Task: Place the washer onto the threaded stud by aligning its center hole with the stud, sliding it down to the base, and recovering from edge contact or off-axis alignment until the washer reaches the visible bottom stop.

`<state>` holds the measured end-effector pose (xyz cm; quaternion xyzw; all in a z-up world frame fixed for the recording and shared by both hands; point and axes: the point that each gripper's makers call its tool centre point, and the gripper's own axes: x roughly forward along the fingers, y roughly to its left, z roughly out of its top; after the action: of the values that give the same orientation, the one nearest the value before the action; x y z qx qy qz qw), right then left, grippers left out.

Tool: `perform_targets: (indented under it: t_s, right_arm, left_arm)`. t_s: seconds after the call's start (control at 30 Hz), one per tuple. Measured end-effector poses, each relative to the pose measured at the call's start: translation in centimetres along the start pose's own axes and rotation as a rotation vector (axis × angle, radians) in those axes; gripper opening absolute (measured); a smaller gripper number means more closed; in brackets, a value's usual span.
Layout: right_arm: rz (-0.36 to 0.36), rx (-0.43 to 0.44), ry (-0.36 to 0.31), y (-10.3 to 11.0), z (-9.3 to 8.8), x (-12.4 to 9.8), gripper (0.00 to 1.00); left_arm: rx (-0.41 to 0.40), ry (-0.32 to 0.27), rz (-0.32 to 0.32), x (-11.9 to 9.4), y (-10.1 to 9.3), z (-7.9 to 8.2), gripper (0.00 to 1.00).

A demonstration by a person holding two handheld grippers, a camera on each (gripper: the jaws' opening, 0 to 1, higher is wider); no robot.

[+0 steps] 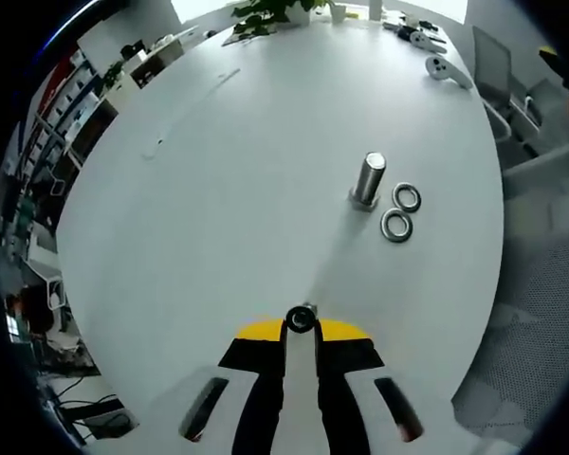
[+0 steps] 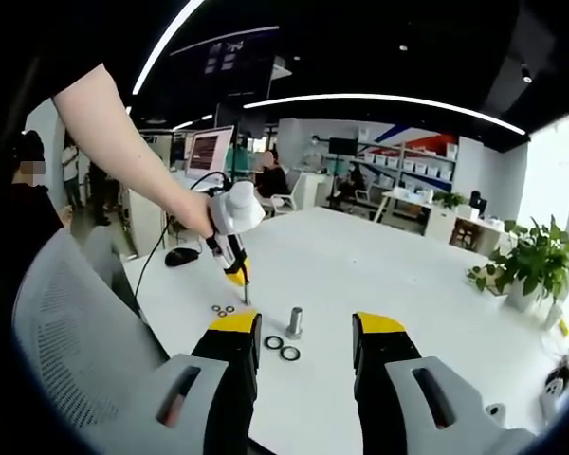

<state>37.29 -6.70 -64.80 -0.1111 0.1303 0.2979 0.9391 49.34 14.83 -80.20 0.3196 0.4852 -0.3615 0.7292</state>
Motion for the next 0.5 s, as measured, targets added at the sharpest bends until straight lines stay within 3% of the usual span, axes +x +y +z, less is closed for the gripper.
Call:
perform_targets:
  t_s: [0.5]
  right_arm:
    - [0.002, -0.004, 0.005, 0.05, -0.11, 0.02, 0.4]
  left_arm:
    - [-0.002, 0.013, -0.006, 0.22, -0.01, -0.28, 0.09]
